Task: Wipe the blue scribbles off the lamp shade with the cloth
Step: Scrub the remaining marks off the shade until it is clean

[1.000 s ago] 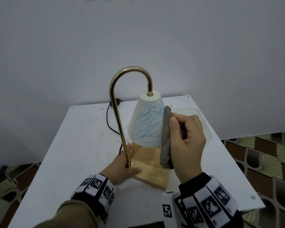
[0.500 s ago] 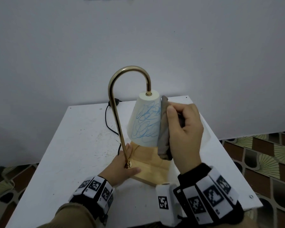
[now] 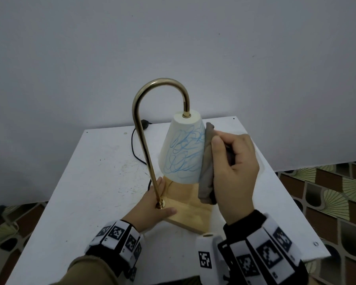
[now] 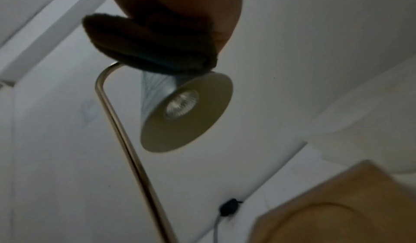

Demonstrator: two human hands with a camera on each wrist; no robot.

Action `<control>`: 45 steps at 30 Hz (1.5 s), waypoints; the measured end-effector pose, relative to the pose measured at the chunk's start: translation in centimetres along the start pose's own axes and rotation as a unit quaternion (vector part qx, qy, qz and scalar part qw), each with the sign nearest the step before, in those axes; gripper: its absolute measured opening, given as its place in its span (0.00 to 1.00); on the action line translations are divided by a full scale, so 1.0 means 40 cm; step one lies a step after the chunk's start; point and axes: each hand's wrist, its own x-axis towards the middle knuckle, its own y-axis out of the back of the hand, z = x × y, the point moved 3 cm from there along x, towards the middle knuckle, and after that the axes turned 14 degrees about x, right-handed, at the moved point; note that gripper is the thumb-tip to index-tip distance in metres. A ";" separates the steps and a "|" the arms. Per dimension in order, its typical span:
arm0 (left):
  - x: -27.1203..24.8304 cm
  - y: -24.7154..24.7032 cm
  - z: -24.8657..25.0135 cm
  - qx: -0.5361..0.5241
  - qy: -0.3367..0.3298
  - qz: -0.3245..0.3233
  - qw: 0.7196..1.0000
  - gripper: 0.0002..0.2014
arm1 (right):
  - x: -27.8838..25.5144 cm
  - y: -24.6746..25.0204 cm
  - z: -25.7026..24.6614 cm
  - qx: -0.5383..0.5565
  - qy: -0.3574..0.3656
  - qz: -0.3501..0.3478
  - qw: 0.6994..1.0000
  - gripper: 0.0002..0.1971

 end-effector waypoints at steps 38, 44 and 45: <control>-0.006 0.009 0.024 0.022 0.015 -0.026 0.999 0.52 | -0.035 0.029 0.029 -0.019 0.002 -0.006 1.000 0.07; -0.006 0.011 0.022 0.022 0.000 -0.026 0.999 0.54 | 0.039 0.049 0.106 -0.052 -0.124 0.011 0.991 0.09; -0.004 0.011 0.022 0.020 0.000 -0.026 0.999 0.55 | 0.052 0.039 0.094 -0.048 -0.114 0.008 0.992 0.10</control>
